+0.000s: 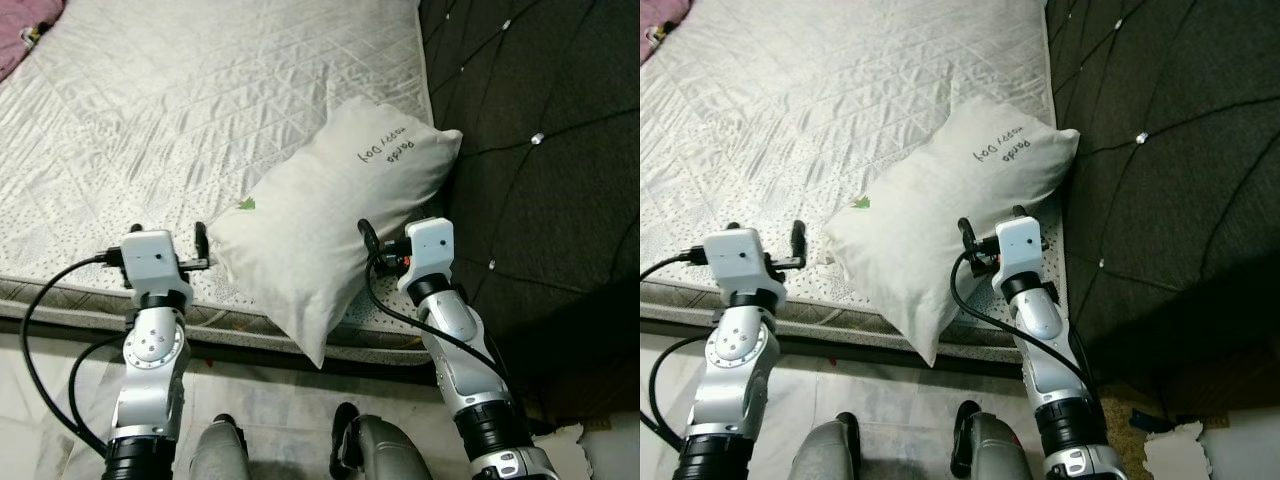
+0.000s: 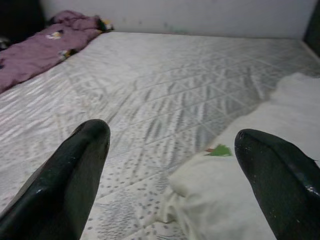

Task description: Clean up the room

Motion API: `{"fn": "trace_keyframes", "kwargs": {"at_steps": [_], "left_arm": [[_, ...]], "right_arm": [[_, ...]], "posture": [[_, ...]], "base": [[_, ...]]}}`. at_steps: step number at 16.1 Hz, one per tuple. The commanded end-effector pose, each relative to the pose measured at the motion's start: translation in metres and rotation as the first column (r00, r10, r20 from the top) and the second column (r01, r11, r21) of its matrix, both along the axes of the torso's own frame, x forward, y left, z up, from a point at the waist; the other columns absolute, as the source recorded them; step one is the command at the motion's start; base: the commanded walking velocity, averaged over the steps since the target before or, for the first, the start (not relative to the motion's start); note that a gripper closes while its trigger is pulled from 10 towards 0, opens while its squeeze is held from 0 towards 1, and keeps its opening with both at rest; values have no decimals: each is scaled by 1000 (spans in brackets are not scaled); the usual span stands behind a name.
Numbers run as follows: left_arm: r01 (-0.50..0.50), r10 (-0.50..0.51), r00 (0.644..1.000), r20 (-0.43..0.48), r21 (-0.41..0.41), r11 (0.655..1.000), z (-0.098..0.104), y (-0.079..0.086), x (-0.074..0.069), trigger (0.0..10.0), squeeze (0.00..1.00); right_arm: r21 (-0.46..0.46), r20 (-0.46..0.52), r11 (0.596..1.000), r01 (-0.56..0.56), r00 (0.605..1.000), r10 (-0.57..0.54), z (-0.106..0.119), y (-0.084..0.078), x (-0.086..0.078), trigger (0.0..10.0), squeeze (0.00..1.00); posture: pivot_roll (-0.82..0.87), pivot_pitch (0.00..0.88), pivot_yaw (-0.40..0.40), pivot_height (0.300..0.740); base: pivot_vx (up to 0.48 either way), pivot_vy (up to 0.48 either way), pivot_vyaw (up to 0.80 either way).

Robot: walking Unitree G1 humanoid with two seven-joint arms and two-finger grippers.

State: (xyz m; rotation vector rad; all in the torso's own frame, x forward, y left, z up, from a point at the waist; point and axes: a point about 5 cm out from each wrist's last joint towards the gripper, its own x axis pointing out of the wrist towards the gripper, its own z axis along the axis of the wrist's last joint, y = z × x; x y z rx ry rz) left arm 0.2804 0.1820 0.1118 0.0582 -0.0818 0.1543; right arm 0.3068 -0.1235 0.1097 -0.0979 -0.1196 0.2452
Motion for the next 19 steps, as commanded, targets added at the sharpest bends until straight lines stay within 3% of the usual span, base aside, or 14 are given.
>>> {"fn": "trace_keyframes", "kwargs": {"at_steps": [1,6,14,19], "left_arm": [[13,-13,1000,6,-4,1000,1,-2,-2,10000,0],[18,-18,1000,4,-9,1000,1,-2,-2,10000,0],[33,-33,999,6,-3,999,2,-3,-2,10000,0],[22,-22,1000,-14,-8,1000,0,-2,-2,10000,0]], "right_arm": [[3,-5,1000,7,1000,-7,1,-4,-1,10000,0],[4,-8,1000,7,1000,-7,1,-4,-1,10000,0],[8,10,1000,10,1000,-10,5,-4,-1,10000,0],[11,7,1000,13,1000,-13,5,-4,0,10000,0]], "posture": [[29,219,-70,740],[29,221,-72,740],[31,222,-68,740],[36,222,-69,740]], "base": [[0,0,0],[0,0,0],[287,0,0],[0,0,0]]}}
